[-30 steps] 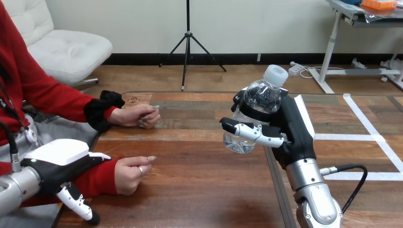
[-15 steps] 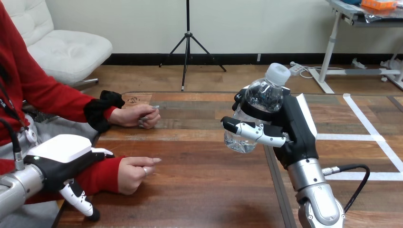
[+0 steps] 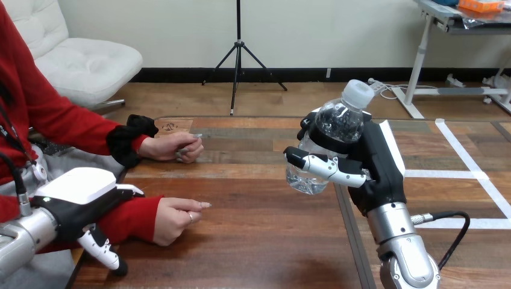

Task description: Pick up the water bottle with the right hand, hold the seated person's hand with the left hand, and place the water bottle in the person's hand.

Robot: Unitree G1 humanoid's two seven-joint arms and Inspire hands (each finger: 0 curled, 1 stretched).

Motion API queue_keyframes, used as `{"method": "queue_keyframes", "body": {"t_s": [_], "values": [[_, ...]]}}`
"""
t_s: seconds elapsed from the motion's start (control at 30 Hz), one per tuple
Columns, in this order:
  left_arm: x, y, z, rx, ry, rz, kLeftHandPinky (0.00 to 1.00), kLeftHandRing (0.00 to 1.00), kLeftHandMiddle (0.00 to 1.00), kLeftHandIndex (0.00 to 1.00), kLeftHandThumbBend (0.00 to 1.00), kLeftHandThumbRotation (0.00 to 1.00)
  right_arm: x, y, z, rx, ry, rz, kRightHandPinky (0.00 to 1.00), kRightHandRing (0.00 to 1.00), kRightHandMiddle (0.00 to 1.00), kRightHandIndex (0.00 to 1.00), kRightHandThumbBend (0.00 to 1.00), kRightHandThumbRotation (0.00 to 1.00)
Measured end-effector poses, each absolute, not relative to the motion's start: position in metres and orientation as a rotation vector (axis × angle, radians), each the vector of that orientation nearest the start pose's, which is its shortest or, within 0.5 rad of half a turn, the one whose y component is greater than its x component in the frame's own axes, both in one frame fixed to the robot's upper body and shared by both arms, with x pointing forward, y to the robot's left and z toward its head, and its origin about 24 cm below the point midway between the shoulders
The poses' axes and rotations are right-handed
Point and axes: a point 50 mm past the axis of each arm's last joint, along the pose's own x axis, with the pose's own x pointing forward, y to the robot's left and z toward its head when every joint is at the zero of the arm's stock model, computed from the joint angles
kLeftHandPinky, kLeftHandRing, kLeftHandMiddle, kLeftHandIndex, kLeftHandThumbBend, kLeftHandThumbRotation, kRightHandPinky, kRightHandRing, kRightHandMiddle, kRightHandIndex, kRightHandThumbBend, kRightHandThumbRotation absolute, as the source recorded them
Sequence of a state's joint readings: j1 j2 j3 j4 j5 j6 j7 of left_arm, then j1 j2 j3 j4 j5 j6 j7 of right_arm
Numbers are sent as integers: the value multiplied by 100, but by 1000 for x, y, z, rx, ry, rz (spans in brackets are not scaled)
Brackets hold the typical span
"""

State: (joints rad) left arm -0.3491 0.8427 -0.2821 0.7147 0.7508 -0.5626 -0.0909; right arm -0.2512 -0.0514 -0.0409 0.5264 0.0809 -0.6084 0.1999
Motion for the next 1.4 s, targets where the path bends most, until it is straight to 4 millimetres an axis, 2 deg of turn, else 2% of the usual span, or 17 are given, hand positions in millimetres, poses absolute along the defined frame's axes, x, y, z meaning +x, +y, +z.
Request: {"method": "queue_keyframes", "body": {"t_s": [0.57,1.4], "values": [[285,286,40,1502,52,-507,53,55,58,61,98,1,286,-148,44,-3,-322,199,31,37,43,45,81,0],[283,285,34,1483,0,-451,41,43,47,49,96,0,286,-147,43,-4,-317,205,32,37,43,44,83,0]]}}
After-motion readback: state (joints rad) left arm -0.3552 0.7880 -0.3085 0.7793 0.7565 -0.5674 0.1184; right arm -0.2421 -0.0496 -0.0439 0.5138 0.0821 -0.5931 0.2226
